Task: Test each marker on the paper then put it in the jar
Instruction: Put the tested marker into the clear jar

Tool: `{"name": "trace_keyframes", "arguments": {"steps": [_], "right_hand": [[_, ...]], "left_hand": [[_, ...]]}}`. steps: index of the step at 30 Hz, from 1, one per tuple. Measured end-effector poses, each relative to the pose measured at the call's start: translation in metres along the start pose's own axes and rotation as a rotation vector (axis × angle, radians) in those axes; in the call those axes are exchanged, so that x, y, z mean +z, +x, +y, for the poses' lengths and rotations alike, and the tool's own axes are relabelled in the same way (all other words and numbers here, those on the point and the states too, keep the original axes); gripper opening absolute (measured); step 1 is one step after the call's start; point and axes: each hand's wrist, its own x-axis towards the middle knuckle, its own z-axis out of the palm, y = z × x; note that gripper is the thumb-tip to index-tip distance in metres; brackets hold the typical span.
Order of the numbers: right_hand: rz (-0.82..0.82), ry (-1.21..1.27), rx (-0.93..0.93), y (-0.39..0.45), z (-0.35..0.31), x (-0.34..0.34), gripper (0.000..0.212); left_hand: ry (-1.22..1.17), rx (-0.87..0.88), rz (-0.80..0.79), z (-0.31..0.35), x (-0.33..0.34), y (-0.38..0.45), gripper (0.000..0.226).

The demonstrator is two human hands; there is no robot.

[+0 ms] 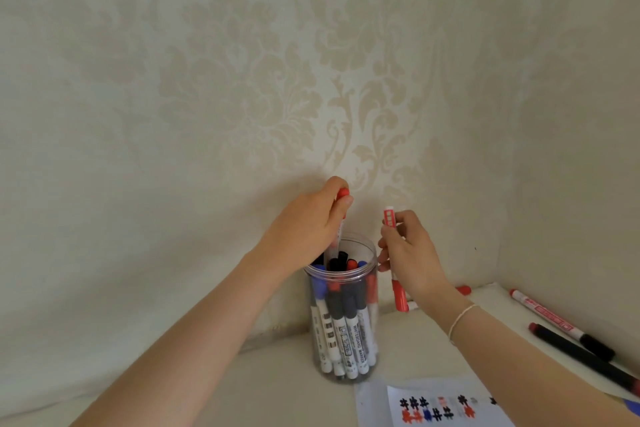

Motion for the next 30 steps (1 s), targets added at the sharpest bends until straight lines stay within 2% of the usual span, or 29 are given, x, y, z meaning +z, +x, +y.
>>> {"name": "trace_keyframes", "arguments": {"steps": [3, 7, 9, 14, 18, 20, 22, 25, 27, 30], "right_hand": [[-0.005, 0.059, 0.024, 0.0, -0.002, 0.003, 0.002], [-0.152, -0.089, 0.078, -0.004, -0.001, 0.008, 0.014], [-0.162, -0.132, 0.083, -0.001, -0.004, 0.009, 0.016], [-0.134, -0.276, 0.074, 0.007, -0.015, 0.009, 0.019], [-0.215, -0.431, 0.173, 0.018, -0.031, 0.01, 0.016], [-0.246, -0.45, 0.222, 0.02, -0.032, 0.013, 0.018], [-0.205, -0.458, 0.161, 0.014, -0.03, 0.017, 0.016], [-0.11, -0.361, 0.034, -0.008, -0.027, 0.015, 0.013], [-0.051, -0.271, -0.01, -0.017, -0.023, 0.01, 0.014], [-0.018, -0.185, -0.088, -0.025, -0.013, 0.004, 0.014]], "left_hand": [[-0.03, -0.022, -0.053, 0.003, -0.008, 0.003, 0.019], [0.06, 0.002, -0.108, 0.003, -0.018, 0.011, 0.021], [0.041, 0.002, -0.146, 0.003, -0.023, 0.015, 0.018], [0.086, 0.046, -0.067, 0.002, -0.022, 0.011, 0.023], [-0.065, -0.038, -0.241, 0.003, -0.036, 0.016, 0.017], [-0.015, -0.022, -0.298, 0.009, -0.044, 0.018, 0.017], [0.134, 0.035, -0.239, 0.013, -0.05, 0.015, 0.017], [0.275, 0.11, -0.034, 0.015, -0.06, 0.004, 0.017], [0.273, 0.156, 0.064, 0.016, -0.066, -0.002, 0.016], [0.21, 0.303, 0.112, 0.02, -0.065, -0.011, 0.014]]}}
